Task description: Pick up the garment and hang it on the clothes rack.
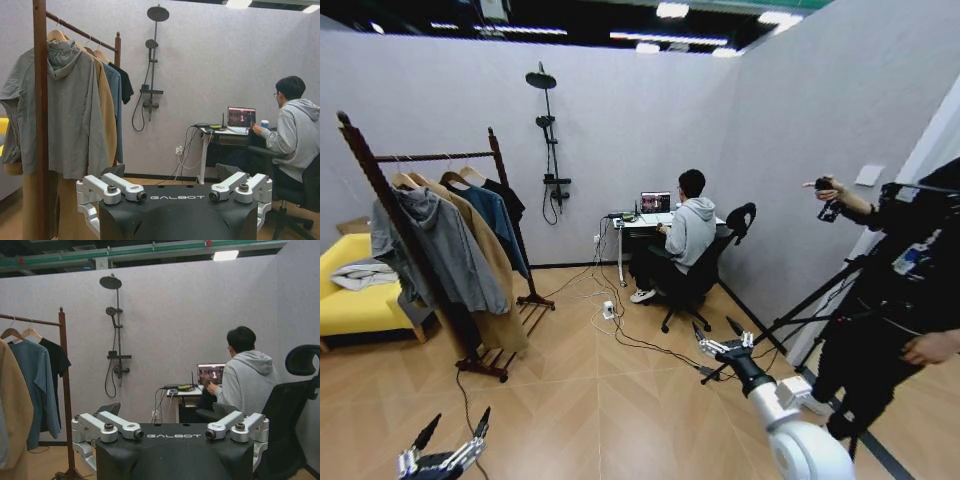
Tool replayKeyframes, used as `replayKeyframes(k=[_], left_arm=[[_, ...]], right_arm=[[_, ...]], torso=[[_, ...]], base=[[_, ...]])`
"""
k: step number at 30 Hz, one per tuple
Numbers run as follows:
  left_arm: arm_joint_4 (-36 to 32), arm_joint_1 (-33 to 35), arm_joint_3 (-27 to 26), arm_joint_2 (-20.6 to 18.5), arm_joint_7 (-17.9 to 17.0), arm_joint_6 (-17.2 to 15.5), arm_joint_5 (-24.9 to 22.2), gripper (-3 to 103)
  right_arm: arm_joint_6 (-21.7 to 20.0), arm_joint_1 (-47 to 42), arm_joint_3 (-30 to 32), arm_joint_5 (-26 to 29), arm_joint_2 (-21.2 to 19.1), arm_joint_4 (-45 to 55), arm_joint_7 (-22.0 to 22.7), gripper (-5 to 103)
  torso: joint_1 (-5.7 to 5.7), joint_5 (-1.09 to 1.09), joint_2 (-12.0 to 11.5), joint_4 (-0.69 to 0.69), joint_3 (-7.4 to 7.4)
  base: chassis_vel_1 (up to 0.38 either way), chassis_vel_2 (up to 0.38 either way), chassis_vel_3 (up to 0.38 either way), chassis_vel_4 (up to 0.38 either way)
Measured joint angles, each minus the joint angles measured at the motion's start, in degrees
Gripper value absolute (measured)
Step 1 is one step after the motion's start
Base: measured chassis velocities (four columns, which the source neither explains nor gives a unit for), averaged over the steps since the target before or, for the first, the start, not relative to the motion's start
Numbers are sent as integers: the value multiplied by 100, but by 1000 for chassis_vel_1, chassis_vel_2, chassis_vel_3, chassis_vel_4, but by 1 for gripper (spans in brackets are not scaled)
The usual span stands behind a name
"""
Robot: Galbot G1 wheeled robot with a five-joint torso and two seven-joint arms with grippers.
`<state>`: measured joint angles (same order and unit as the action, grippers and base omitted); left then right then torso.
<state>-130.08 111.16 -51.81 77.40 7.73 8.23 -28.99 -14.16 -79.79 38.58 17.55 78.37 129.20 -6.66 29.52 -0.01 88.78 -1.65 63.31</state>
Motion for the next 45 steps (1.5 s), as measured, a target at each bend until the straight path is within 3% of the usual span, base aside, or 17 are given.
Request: replayKeyframes(k=[6,10,34,45], left_arm=[[0,0,0,0,0,0,0,100],[0,0,0,0,0,0,0,100],[0,0,0,0,0,0,0,100],[0,0,0,0,0,0,0,100]], right_arm=[[-474,-16,-349,-27,85,297,690,100],[-505,-10,-515,-184,176,319,767,100],[-690,186,-595,-281,169,325,871,100],[-514,205,-613,-341,186,195,675,100]], torso=[[0,0,0,0,0],[0,1,0,1,0],[0,1,0,1,0],[-2,1,1,0,-1]], base=[[0,0,0,0],[0,0,0,0],[0,0,0,0],[-20,14,23,-22]])
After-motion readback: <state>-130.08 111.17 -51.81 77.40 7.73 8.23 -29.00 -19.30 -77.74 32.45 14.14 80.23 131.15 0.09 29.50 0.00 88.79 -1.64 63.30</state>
